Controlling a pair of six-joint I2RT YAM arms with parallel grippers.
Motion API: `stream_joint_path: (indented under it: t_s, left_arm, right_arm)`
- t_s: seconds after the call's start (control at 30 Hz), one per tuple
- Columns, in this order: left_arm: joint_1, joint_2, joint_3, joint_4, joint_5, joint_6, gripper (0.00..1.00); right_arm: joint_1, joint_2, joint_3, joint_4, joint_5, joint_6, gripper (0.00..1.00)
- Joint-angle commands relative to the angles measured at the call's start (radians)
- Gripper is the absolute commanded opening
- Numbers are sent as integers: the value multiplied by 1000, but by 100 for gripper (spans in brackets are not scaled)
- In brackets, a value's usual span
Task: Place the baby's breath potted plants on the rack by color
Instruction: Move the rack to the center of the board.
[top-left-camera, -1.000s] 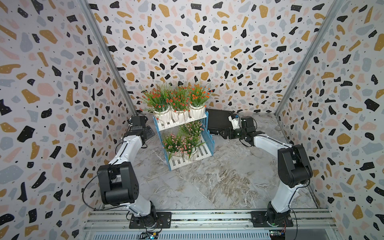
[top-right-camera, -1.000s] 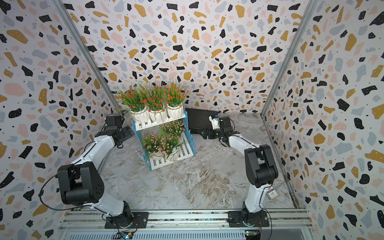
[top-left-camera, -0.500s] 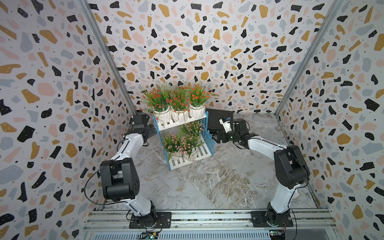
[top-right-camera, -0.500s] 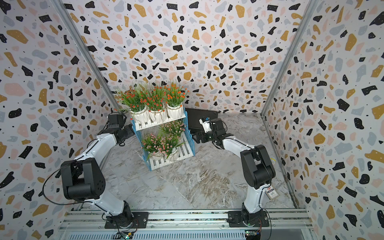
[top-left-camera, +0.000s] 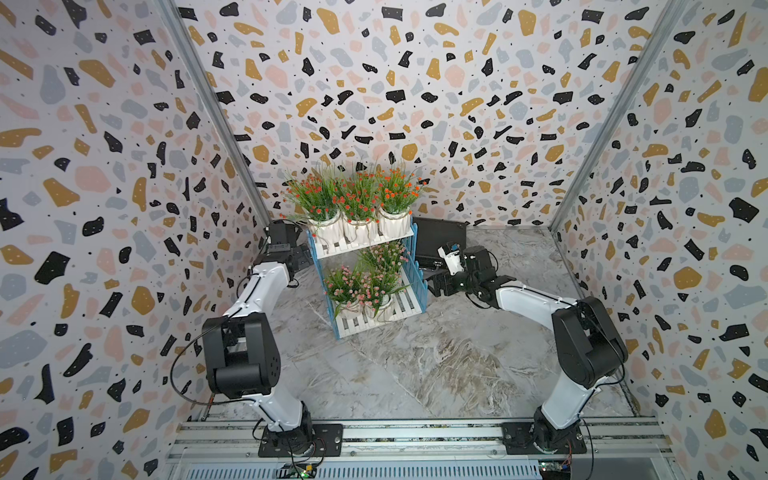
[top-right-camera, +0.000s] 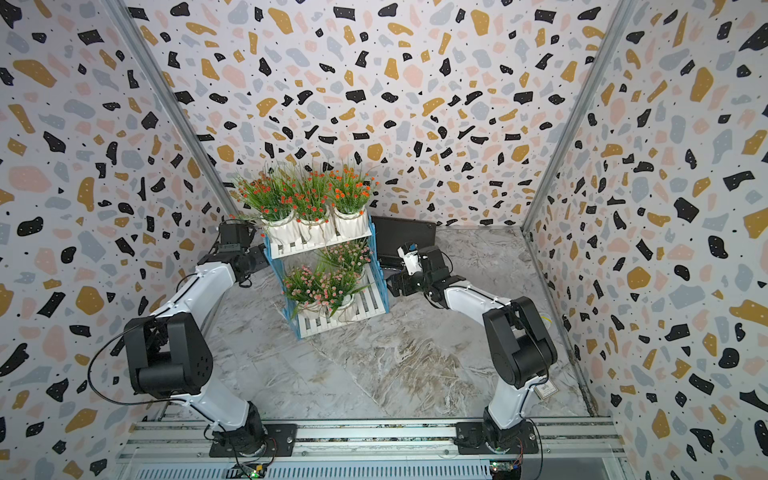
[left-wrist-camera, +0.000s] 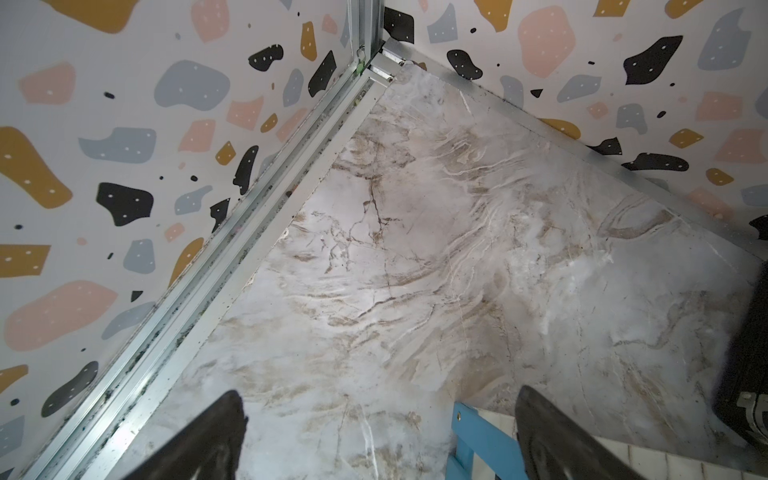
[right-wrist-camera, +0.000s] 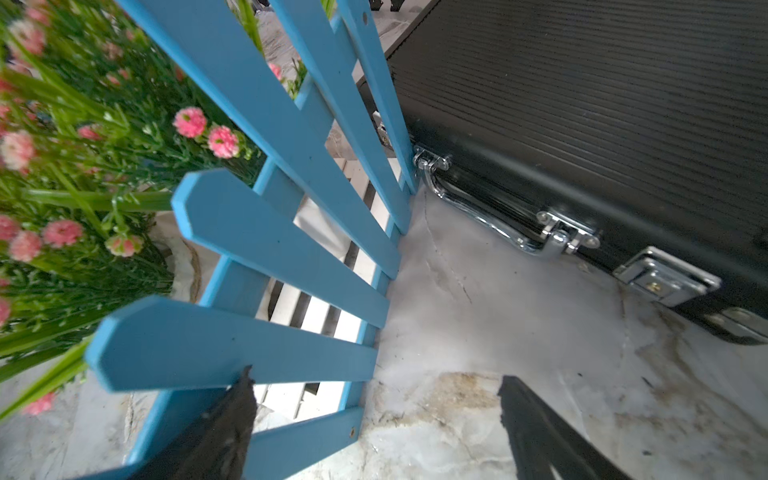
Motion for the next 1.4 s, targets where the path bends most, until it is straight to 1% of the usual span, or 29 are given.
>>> stream_joint_path:
  t_s: [0.0,0.2,0.37,0.43,0.53,0.73,1.0,1.37]
  left_arm:
    - [-50,-4,24,37,88,13,100]
    - [-50,-16,0,47,78,11,100]
    - [-50,-31,-14,47,79,5,100]
    - [-50,-35,-18,47,80,5,100]
    - [-50,-39,-21,44,82,3,100]
    - [-60,-40,-24,51,92,1,100]
    - [-123,-34,-23,47,69,5,100]
    - [-229,-23,-9,38,35,4,100]
  right_arm:
    - [77,-52,-11,-2,-65,-14,93]
    - [85,-131,-45,-67,39,-52,93]
    - [85,-230,-41,-181,139,-73,92]
    - [85,-261,-43,-208,161,-72,92]
    - [85,-305,-64,-208,172,-54,92]
    - [86,-353,-96,-174,145,-24,91]
    - [86,-438,-119,-182,197,-19,91]
    - [72,-552,-166,-229,365,-23,93]
